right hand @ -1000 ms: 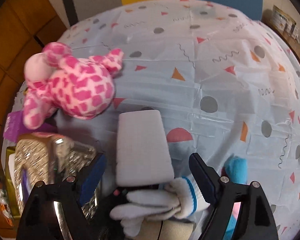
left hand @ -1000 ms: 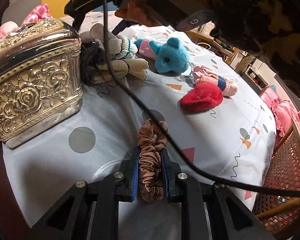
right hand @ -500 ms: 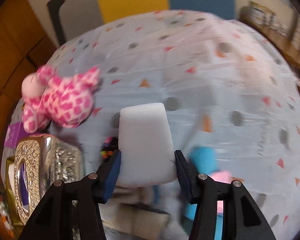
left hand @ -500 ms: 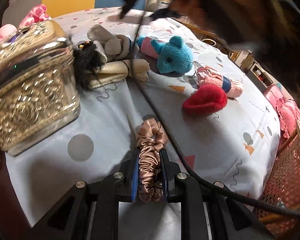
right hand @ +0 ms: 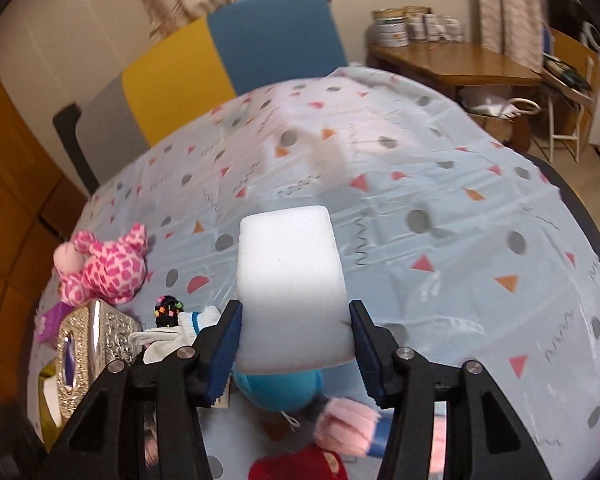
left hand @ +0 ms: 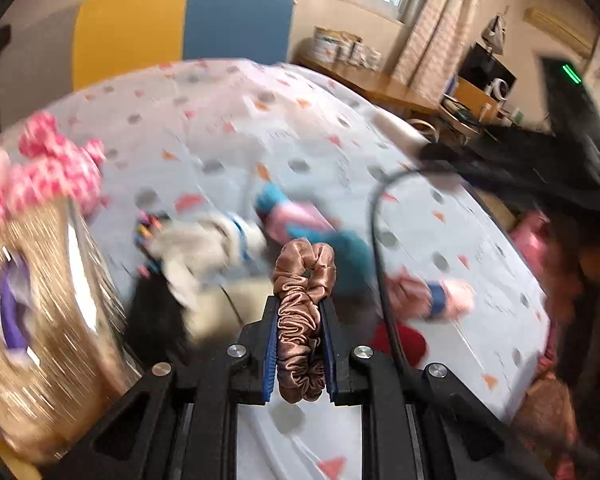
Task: Organize soft objects
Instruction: 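Drop the scrunchie into the gold tray with the left gripper while the right carries the sponge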
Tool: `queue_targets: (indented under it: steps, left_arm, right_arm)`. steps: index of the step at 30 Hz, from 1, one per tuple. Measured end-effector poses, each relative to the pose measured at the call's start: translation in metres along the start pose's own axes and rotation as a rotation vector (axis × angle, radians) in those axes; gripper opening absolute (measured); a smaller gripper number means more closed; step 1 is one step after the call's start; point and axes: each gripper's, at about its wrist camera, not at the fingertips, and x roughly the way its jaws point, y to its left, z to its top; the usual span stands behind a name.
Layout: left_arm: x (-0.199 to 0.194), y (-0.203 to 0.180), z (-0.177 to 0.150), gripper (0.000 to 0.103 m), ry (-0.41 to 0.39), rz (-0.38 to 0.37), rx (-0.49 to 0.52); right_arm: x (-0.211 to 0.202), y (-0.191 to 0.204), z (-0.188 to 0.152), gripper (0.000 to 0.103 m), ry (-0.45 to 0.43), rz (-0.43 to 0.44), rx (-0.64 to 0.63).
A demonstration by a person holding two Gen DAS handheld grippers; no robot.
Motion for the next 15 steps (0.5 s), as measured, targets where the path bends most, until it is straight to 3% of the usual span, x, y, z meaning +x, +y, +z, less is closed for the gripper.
queue_targets:
  steps: [6,15]
  left_arm:
    - [-0.014,0.036,0.035,0.019,-0.05,0.103,-0.025]
    - [-0.048,0.126,0.079,0.019,-0.13,0.25,-0.162]
  right_arm:
    - [-0.038,-0.037,-0.003,0.053,-0.122,-0.023,0.129]
    - [-0.045,-0.043,-0.023,0.053,-0.108,-0.044,0.102]
